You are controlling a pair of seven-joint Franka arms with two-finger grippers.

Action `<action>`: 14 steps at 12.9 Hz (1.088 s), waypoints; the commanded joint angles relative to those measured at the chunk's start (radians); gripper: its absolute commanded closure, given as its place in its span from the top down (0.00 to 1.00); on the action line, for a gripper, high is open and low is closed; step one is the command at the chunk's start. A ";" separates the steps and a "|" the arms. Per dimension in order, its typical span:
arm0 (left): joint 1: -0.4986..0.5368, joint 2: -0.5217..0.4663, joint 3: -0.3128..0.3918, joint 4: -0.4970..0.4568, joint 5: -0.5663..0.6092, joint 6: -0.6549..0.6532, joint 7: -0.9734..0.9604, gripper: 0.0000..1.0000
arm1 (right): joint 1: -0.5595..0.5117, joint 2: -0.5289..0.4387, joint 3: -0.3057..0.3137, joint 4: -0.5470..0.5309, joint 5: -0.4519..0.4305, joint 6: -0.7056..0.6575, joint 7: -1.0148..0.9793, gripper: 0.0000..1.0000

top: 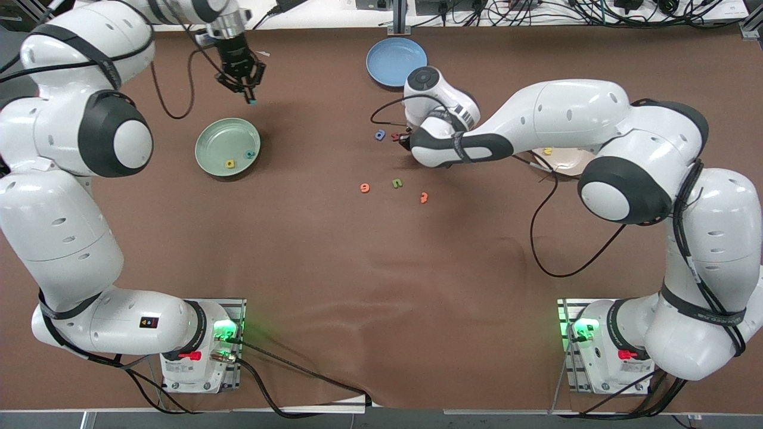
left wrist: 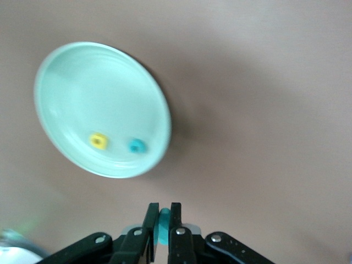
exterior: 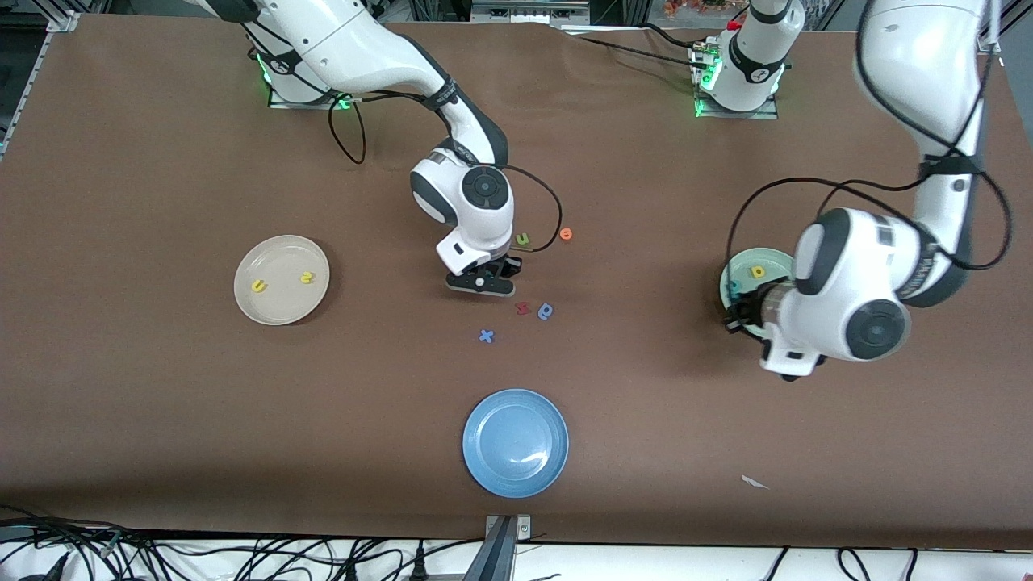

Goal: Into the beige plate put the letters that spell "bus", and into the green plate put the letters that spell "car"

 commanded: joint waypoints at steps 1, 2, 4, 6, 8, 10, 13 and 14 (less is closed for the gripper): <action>0.085 -0.045 -0.015 -0.095 0.056 -0.024 0.158 0.00 | -0.083 -0.123 0.011 -0.064 0.000 -0.094 -0.151 0.23; 0.106 -0.043 -0.014 -0.117 0.065 -0.021 0.193 0.00 | -0.119 -0.169 0.014 -0.111 0.003 -0.096 -0.212 0.23; 0.152 -0.042 -0.015 -0.175 0.083 0.023 0.257 0.00 | -0.240 -0.281 0.046 -0.239 0.010 -0.091 -0.362 0.23; 0.179 -0.040 -0.015 -0.261 0.085 0.122 0.282 0.00 | -0.394 -0.384 0.088 -0.370 0.010 -0.082 -0.558 0.23; 0.180 -0.039 -0.014 -0.313 0.085 0.203 0.284 0.00 | -0.481 -0.440 0.088 -0.432 0.011 -0.082 -0.731 0.24; 0.182 -0.023 -0.014 -0.313 0.086 0.220 0.287 0.00 | -0.559 -0.455 0.085 -0.455 0.014 -0.082 -0.853 0.24; 0.191 -0.023 -0.015 -0.303 0.106 0.234 0.305 0.43 | -0.647 -0.464 0.082 -0.553 0.013 0.025 -0.955 0.29; 0.191 -0.029 -0.017 -0.295 0.106 0.234 0.307 0.77 | -0.653 -0.464 0.070 -0.604 0.011 0.106 -0.964 0.41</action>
